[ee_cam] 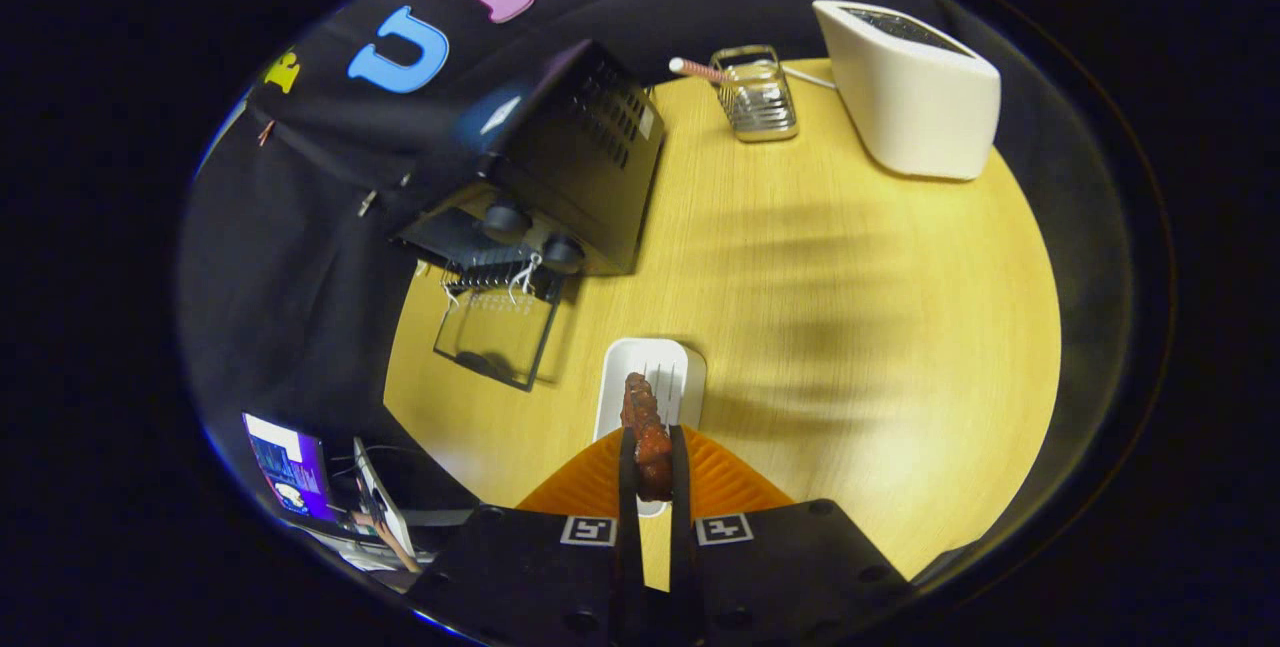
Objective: Open the toaster oven, put the food inside, and close the toaster oven door.
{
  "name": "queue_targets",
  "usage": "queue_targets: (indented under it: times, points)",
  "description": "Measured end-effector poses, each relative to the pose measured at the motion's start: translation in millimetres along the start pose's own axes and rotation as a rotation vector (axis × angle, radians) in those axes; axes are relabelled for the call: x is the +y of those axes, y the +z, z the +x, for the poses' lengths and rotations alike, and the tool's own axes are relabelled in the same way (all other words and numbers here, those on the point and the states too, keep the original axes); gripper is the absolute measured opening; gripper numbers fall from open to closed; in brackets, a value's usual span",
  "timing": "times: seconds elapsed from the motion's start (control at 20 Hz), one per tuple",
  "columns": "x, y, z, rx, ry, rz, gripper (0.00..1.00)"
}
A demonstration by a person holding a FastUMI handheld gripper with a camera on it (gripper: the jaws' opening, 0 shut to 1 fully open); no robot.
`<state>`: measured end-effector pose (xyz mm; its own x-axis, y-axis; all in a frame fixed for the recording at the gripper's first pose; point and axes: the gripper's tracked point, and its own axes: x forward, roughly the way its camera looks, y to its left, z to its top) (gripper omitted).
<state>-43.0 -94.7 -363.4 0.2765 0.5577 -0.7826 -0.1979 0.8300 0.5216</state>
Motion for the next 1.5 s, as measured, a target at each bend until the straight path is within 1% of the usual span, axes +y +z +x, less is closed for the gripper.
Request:
queue_targets:
  times: [0.15,0.35,0.45,0.6,0.7,0.95,1.2,1.35,1.5]
  points:
    - [52.0,7.4,-22.3,-0.134,0.02,0.032,0.14]
    - [140.6,12.8,-23.0,-0.261,0.104,0.101,0.14]
    - [176.3,13.7,-9.3,-0.294,0.134,0.111,0.14]
    - [210.4,17.7,23.0,-0.319,0.14,0.13,0.14]
    - [228.1,28.6,49.7,-0.345,0.142,0.159,0.14]
    - [246.1,51.9,110.4,-0.414,0.107,0.211,0.14]
    - [250.7,77.5,163.9,-0.458,0.1,0.329,0.14]
    - [251.0,92.0,190.1,-0.477,0.084,0.399,0.14]
    - [230.5,104.6,203.0,-0.507,0.037,0.436,0.14]
